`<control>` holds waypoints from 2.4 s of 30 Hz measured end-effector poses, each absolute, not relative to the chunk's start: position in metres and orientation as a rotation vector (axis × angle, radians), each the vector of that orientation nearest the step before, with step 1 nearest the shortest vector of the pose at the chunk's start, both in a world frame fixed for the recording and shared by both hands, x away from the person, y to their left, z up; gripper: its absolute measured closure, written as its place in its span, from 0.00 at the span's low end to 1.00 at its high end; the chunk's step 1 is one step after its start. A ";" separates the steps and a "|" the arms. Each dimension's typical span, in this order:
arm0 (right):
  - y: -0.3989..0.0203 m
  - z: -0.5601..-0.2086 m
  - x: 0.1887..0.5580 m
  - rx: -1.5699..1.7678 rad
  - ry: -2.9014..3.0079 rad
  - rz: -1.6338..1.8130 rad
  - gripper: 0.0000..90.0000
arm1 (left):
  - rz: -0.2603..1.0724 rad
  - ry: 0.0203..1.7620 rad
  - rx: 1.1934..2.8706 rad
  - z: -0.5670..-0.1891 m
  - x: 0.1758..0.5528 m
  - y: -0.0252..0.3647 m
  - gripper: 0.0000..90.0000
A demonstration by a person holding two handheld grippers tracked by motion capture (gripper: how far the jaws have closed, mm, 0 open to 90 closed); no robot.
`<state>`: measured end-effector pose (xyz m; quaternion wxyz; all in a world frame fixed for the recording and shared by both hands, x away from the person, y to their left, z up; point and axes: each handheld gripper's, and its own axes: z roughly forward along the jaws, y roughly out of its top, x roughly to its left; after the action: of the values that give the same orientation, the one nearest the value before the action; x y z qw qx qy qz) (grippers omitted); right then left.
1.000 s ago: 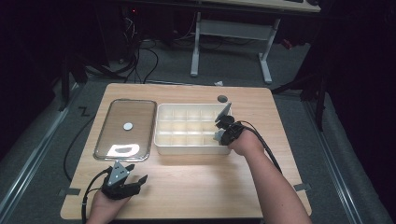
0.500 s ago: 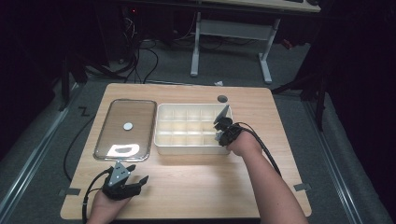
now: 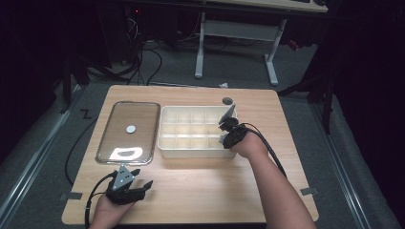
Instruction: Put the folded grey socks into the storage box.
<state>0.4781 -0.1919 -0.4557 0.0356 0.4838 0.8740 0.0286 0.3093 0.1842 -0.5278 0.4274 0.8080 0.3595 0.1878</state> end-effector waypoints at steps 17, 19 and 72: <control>-0.196 -0.414 0.476 1.529 2.617 0.268 0.66 | 0.458 0.897 2.026 -0.528 0.310 0.184 0.39; -0.195 -0.410 0.478 1.502 2.621 0.283 0.74 | 0.461 0.893 2.025 -0.528 0.309 0.184 0.40; -0.180 -0.450 0.485 1.531 2.644 0.089 1.00 | 0.469 0.902 2.042 -0.530 0.309 0.183 0.39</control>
<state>0.4852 -0.1799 -0.4504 0.0423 0.5004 0.8643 0.0291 0.3089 0.1831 -0.5298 0.4172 0.8136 0.3594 0.1867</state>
